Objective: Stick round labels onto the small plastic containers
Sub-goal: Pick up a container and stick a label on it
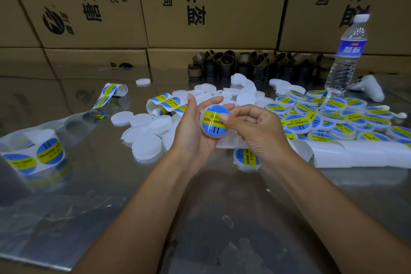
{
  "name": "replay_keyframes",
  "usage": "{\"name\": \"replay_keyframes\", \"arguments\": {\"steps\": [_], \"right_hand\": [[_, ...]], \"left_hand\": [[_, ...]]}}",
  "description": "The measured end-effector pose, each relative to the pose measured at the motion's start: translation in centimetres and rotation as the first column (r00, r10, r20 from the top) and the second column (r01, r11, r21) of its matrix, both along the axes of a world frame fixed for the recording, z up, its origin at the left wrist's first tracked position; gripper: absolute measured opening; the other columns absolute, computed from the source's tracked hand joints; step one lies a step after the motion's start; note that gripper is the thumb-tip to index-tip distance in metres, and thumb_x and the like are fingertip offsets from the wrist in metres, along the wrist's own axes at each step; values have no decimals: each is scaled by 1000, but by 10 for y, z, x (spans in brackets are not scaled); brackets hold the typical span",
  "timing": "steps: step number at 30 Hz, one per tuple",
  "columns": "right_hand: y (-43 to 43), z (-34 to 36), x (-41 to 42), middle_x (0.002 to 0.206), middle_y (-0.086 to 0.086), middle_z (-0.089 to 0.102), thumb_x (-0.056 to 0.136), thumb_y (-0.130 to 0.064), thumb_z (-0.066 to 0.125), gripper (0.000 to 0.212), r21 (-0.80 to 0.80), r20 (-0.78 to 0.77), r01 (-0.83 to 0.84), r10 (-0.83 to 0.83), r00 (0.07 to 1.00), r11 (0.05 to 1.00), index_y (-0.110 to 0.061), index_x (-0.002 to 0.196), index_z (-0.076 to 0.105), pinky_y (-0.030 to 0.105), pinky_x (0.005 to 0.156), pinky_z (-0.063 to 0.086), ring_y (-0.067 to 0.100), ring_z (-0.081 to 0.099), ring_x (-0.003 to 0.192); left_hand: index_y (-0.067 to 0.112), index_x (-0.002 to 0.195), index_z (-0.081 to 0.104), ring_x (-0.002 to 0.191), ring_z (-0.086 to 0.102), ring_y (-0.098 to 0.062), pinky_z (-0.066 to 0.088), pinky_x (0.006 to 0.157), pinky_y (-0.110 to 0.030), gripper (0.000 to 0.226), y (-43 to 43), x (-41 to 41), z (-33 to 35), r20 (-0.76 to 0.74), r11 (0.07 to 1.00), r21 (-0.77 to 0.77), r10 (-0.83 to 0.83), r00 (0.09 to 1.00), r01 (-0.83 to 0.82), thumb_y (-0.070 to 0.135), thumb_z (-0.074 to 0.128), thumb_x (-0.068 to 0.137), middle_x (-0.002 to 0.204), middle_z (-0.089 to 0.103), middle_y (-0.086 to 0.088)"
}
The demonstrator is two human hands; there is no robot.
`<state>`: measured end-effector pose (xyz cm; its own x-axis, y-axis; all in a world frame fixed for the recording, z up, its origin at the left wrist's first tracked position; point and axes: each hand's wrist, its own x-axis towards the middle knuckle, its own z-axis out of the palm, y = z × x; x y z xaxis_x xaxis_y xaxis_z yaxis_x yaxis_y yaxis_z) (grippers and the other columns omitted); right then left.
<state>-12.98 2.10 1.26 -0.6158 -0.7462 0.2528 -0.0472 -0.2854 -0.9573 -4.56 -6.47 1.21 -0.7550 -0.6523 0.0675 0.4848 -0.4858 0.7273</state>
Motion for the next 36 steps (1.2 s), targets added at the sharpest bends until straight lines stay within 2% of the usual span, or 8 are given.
{"name": "replay_keyframes", "arguments": {"steps": [4,10,15,20,30,33,36], "right_hand": [[0,0,2,50,-9,63,74,-12,77,16,12,-28,45,-45,999,999,-13,68,61,7,47,40,-5,55,46],[0,1,2,47,-9,60,76,-11,74,16,37,-35,72,-70,997,997,-11,69,60,9,46,40,-3,53,44],[-1,-1,1,50,-5,59,76,-13,75,17,56,-34,83,-81,996,995,-13,69,60,13,48,43,2,49,45],[-1,-1,1,49,-5,57,77,-11,74,17,52,-35,86,-84,996,995,-13,67,59,14,49,44,3,48,44],[-3,-3,0,49,-5,57,77,-11,74,16,65,-56,128,-124,991,990,-12,68,60,15,50,45,2,49,43],[-4,-4,-1,45,-9,56,76,-14,75,20,62,-122,181,-172,977,982,-12,65,58,12,48,41,-1,49,43],[-5,-5,-1,40,-11,51,76,-18,75,25,24,-223,255,-243,944,967,-14,61,55,10,46,36,0,45,41]], "left_hand": [[6,98,59,77,72,-21,59,65,-27,57,-2,-1,-2,9,1000,-14,2,1000,-2,50,23,99,82,74,-12],[7,95,58,75,71,-21,58,68,-28,47,0,-4,-2,27,999,-50,4,1000,-3,45,32,98,81,73,-11],[8,98,60,79,71,-18,58,71,-25,17,3,-2,-3,9,990,-141,26,1000,-25,19,51,88,83,73,-8],[8,99,59,77,70,-16,57,71,-23,18,3,-2,-5,20,976,-215,39,999,-34,-1,44,94,81,73,-6],[8,100,60,81,70,-13,56,73,-21,21,4,-3,-6,27,964,-265,34,999,-26,0,42,96,86,72,-4],[9,102,62,83,70,-12,56,73,-20,21,4,-4,-8,34,958,-287,32,999,-21,3,42,97,86,73,-3],[10,105,62,87,70,-14,56,79,-22,23,5,-4,-9,50,948,-319,22,999,-5,10,40,98,90,74,-3]]}}
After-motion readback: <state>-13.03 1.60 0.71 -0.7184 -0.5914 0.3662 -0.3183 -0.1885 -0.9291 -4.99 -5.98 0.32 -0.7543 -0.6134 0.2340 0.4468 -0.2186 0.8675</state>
